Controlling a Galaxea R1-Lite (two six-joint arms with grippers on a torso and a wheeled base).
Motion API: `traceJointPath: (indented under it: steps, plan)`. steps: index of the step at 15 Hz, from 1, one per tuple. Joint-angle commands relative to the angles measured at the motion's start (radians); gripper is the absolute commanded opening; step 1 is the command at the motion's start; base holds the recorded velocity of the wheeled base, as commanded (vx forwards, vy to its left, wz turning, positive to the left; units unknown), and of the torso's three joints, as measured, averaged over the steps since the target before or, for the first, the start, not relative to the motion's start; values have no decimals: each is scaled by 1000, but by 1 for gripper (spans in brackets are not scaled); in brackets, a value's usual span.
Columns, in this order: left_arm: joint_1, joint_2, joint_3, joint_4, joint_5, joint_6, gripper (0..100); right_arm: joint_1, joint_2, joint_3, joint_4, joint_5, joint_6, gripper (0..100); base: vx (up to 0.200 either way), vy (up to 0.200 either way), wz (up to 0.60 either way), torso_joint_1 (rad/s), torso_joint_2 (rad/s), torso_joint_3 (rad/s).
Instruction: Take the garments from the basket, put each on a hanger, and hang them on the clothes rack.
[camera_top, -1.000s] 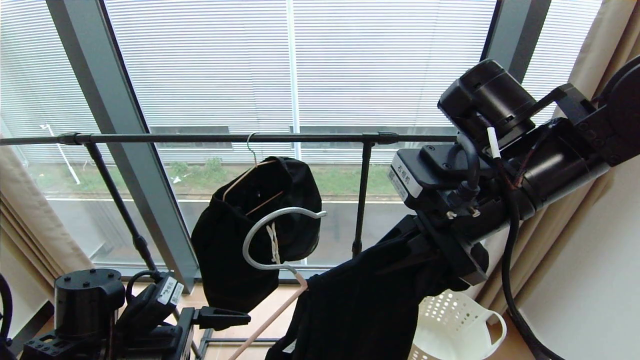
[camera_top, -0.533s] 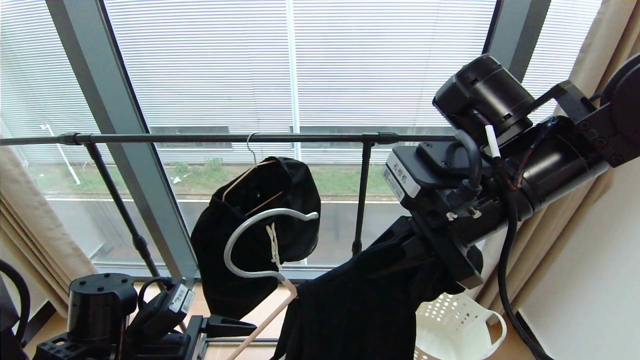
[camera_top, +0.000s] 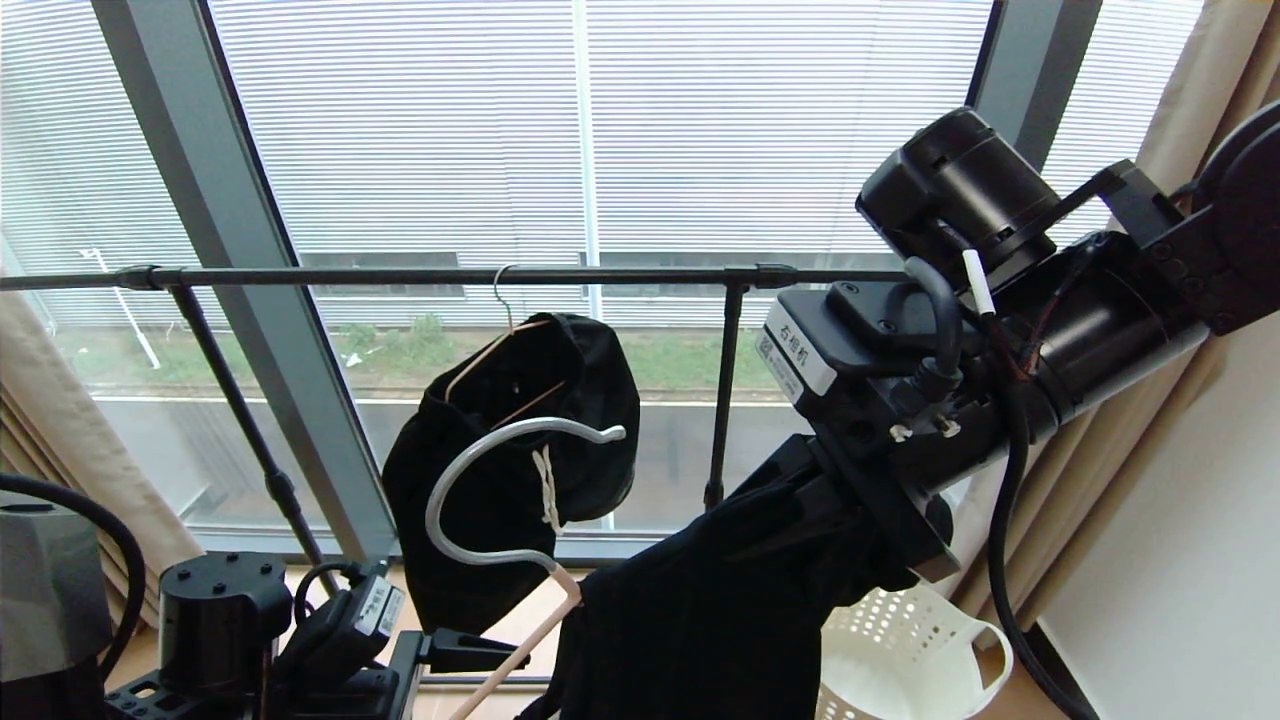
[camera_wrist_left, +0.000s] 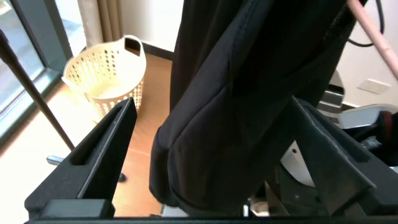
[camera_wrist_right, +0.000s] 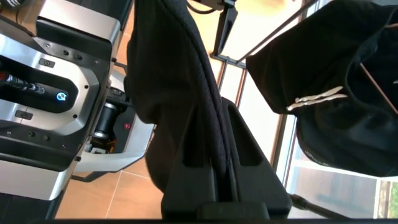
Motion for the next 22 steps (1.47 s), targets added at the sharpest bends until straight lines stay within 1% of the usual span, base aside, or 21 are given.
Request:
traceJointPath:
  steps: [1,3,4,9,11,14,15,16,18,19,22]
  plan:
    - [-7,49,17,-26,2,-4,100,6,3,1,0,2,0,0,0,0,0,0,0,0]
    - [-11,59,22,-46,3,-5,100,8,10,-1,0,13,1,0,0,0,0,0,0,0]
    - [-11,59,22,-47,3,-5,0,8,10,-2,-1,13,7,0,0,0,0,0,0,0]
    - [-11,58,22,-61,3,-4,0,9,3,4,-18,13,9,0,0,0,0,0,0,0]
    - [-8,55,22,-63,3,-4,0,-6,-12,21,-17,13,10,0,0,0,0,0,0,0]
    - [-5,55,22,-86,3,-4,0,-94,-50,74,-21,21,9,0,0,0,0,0,0,0]
    - [-4,55,22,-90,3,-5,0,-104,-56,86,-23,27,7,0,0,0,0,0,0,0]
    - [-2,55,22,-98,3,-4,0,-143,-72,134,-60,41,7,0,0,0,0,0,0,0]
    - [2,55,22,-100,3,-4,0,-203,-92,228,-169,44,7,0,0,0,0,0,0,0]
    - [4,55,22,-100,3,-4,0,-230,-92,254,-205,44,9,0,0,0,0,0,0,0]
    - [4,53,22,-100,3,-4,0,-270,-84,260,-215,41,7,0,0,0,0,0,0,0]
